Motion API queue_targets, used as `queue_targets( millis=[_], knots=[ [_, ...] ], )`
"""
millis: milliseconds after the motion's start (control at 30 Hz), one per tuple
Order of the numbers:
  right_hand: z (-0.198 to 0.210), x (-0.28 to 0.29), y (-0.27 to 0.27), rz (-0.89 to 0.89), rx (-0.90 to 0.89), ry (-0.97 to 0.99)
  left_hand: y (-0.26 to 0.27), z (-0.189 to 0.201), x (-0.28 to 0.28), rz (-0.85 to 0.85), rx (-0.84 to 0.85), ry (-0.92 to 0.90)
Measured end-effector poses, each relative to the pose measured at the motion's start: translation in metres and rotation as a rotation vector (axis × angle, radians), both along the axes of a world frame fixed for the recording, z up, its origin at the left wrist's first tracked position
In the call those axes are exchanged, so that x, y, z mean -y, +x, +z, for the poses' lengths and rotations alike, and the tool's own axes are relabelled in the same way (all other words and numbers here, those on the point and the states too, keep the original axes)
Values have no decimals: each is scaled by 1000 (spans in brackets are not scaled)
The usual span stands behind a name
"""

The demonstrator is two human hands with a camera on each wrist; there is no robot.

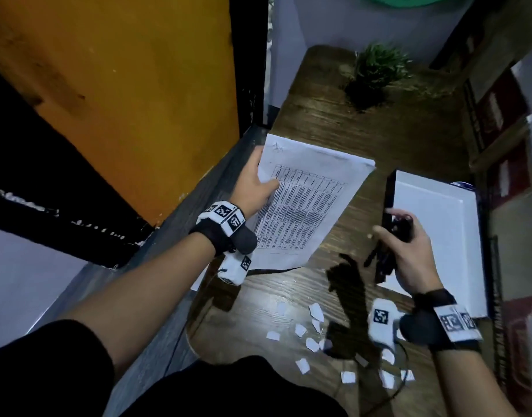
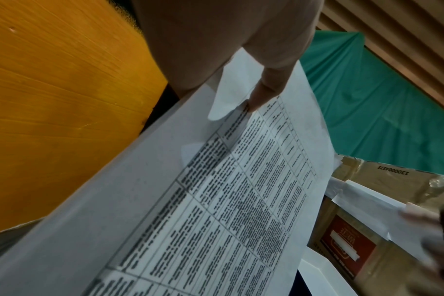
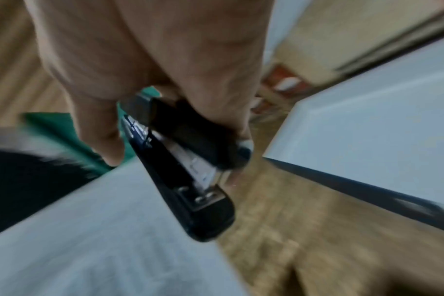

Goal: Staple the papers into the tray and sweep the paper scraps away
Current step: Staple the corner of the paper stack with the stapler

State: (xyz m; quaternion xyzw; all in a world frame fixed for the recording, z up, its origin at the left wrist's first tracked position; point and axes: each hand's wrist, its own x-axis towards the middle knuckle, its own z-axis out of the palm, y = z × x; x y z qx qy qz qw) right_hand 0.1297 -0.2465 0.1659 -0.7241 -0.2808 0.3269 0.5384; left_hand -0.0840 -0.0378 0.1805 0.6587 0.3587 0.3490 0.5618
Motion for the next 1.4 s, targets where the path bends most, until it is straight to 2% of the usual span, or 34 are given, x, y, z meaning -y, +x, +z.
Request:
queue_targets(
  millis=[167,300,400,500,700,933,1000,1067,1133,1200,1267,1333,1400],
  knots=[
    [80,-83,-56,357,699,91,-8,-5,2,-5,20,6],
    [120,-118,-78,613,916,-185,-13,-6,5,-12,40,15],
    [125,-135,-83,811,1043,-418,-19,-7,5,-18,25,65],
    [119,-142,-84,830,1095,-510,-27,-5,4,-27,13,89],
    [121,-145,-95,762,1067,-503,-37,-7,-1,-62,-6,63],
    [120,-148,-102,794,1090,-500,-39,10,-11,-117,40,111],
    [120,-150,-100,810,1042,-482,-38,10,-12,-109,2,144],
    [121,-151,-94,749,895,-371,-38,7,-14,-104,-24,156],
    [121,-152,-89,499,624,-132,-38,3,-15,-102,-43,160],
    [121,-151,-95,218,243,215,-37,0,-15,-98,-81,138],
    [118,-153,-105,17,-44,489,-36,-1,-15,-104,-102,131],
    [112,-159,-116,-73,-229,617,-35,-4,-15,-78,-131,120],
    [106,-166,-126,-116,-269,658,-35,-1,-13,-71,-138,130]
  ],
)
